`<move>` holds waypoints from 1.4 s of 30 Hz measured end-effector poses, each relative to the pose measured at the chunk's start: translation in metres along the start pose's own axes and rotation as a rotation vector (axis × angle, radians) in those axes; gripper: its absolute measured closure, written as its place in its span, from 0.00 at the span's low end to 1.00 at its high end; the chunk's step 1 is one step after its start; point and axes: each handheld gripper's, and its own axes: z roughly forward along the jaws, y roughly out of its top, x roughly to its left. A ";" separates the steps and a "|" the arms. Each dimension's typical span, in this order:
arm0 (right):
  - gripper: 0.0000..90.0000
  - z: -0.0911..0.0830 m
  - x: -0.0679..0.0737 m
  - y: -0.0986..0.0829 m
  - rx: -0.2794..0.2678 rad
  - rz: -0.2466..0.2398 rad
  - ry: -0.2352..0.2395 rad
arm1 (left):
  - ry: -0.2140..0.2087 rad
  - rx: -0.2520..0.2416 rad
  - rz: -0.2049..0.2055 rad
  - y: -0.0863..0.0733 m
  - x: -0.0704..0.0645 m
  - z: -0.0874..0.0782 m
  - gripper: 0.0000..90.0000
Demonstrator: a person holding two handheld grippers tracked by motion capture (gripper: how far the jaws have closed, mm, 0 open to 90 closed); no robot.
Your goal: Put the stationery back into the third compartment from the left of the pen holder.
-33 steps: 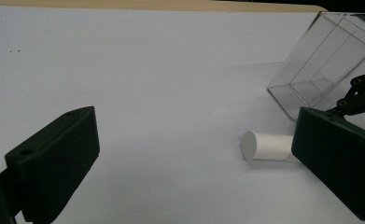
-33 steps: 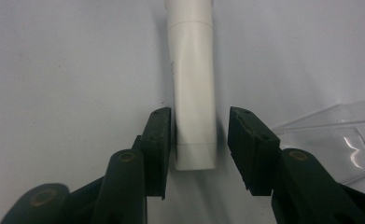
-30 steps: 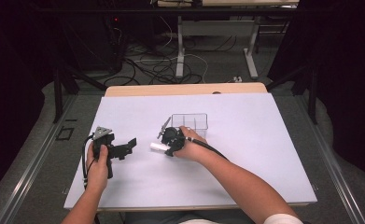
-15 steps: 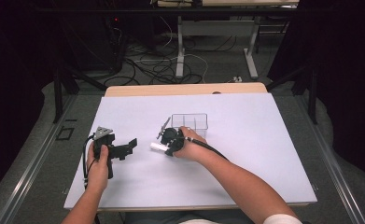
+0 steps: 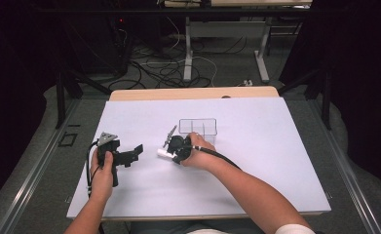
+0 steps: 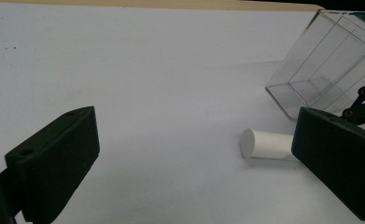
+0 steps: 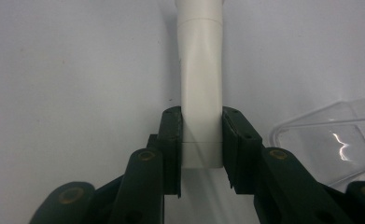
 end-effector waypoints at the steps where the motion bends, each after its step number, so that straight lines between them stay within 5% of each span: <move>1: 0.78 -0.001 0.000 0.000 0.001 -0.004 -0.005 | 0.000 0.000 0.000 0.000 0.000 0.000 0.01; 9: 0.79 -0.010 0.004 -0.002 -0.081 0.020 -0.028 | -0.015 -0.012 -0.023 0.000 -0.001 0.000 0.01; 16: 0.79 -0.020 0.010 -0.006 -0.177 -0.007 -0.083 | -0.024 -0.030 -0.039 0.001 -0.002 -0.001 0.01; 23: 0.79 -0.030 0.017 -0.013 -0.300 0.014 -0.138 | -0.099 -0.085 -0.133 0.008 -0.007 -0.004 0.01; 28: 0.79 -0.036 0.023 -0.019 -0.379 0.029 -0.174 | -0.147 -0.100 -0.125 0.012 -0.014 -0.007 0.01; 33: 0.79 -0.044 0.028 -0.025 -0.460 0.055 -0.208 | -0.191 -0.107 -0.062 0.015 -0.026 -0.011 0.02; 42: 0.79 -0.055 0.039 -0.046 -0.573 0.130 -0.235 | -0.257 -0.092 -0.066 0.015 -0.042 -0.010 0.13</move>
